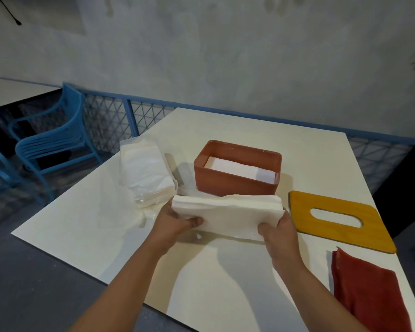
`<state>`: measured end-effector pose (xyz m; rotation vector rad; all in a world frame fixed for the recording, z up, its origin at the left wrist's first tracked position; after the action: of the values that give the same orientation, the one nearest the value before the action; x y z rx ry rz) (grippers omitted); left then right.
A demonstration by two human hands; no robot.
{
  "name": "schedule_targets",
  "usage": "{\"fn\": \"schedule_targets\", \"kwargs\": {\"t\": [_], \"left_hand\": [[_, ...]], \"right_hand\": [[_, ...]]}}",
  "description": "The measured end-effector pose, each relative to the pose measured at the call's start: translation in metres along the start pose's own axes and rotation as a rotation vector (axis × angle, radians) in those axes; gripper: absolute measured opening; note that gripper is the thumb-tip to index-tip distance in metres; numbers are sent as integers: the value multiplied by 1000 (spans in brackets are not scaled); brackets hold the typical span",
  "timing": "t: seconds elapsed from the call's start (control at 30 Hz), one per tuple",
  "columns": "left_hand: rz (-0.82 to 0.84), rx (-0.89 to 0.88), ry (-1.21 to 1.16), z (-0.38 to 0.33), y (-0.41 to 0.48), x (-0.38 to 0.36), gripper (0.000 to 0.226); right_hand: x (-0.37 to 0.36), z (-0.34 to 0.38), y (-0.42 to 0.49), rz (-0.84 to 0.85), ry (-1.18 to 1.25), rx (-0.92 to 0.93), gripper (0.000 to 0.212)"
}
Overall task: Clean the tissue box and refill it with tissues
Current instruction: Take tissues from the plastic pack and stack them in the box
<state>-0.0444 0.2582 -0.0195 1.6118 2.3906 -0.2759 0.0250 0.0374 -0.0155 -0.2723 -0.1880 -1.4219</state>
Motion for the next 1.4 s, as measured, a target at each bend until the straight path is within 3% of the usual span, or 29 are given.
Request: {"fn": "schedule_targets", "kwargs": {"t": [0.27,0.47,0.77,0.93,1.03,1.17,1.4], "left_hand": [[13,88,83,11,-3,1,62],[-72,50,104,-2,-1,-8,30],[-6,-139,298,-77,28,-45,40],[-15,-196,386,-112,57,-60,57],[-50,-216,417,-122,76,-63,69],[-24,-261,619,-123,101,-70,63],[211,-285,1185,-103,134,-85,29]], "right_hand": [[0,-8,-2,-11,23,-33,50],[6,6,-5,-21,-14,10,48],[26,71,4,-253,-33,108,29],[35,104,26,-329,-44,88,51],[38,120,39,-398,-119,88,53],[31,129,59,-419,-330,99,42],[16,115,89,-390,-726,14,21]]}}
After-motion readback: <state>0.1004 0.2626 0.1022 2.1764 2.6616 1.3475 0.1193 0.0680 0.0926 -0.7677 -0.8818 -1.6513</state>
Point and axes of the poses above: each hand's wrist, its own y-axis towards the middle knuckle, its own x-axis out of the back of the hand, z = x × y, the point moved 4 cm from there along y, towards the middle knuckle, and after that the axes turned 15 degrees about -y, right-handed, at the moved point
